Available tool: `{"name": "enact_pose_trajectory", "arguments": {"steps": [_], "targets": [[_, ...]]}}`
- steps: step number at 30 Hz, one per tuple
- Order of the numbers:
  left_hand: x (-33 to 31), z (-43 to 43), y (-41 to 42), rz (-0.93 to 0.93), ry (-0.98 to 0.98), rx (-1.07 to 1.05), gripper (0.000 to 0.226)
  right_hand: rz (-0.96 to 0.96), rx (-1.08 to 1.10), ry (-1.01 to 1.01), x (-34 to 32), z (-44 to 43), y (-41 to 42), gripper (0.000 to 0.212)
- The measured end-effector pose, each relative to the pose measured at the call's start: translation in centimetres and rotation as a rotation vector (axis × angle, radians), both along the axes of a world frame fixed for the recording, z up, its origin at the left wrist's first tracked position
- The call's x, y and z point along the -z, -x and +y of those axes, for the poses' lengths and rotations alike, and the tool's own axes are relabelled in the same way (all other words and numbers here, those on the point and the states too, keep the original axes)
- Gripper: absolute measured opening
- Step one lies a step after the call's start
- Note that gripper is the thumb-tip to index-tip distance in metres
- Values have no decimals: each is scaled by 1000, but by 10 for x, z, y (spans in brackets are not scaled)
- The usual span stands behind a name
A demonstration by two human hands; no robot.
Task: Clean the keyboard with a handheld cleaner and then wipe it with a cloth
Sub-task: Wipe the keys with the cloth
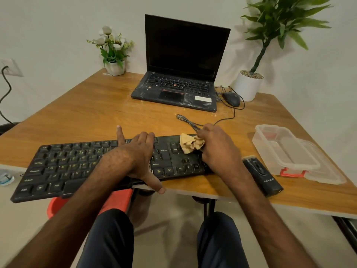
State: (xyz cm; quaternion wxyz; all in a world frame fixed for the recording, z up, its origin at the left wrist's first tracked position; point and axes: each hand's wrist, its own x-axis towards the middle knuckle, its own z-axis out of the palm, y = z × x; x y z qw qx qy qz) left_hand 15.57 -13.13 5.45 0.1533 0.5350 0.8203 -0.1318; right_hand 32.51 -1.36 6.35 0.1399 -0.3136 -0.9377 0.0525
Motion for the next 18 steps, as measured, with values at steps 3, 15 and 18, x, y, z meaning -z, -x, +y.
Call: {"name": "enact_pose_trajectory", "arguments": {"steps": [3,15,18], "targets": [[1,0,0,4,-2,2,155,-25,-163,116,1,-30,-1,42],[2,-2,4,-36,-65,69,153,272,76,169,30,-32,-40,37],[2,5,6,-41,-110,109,150,447,109,171,42,-31,-28,33]]}}
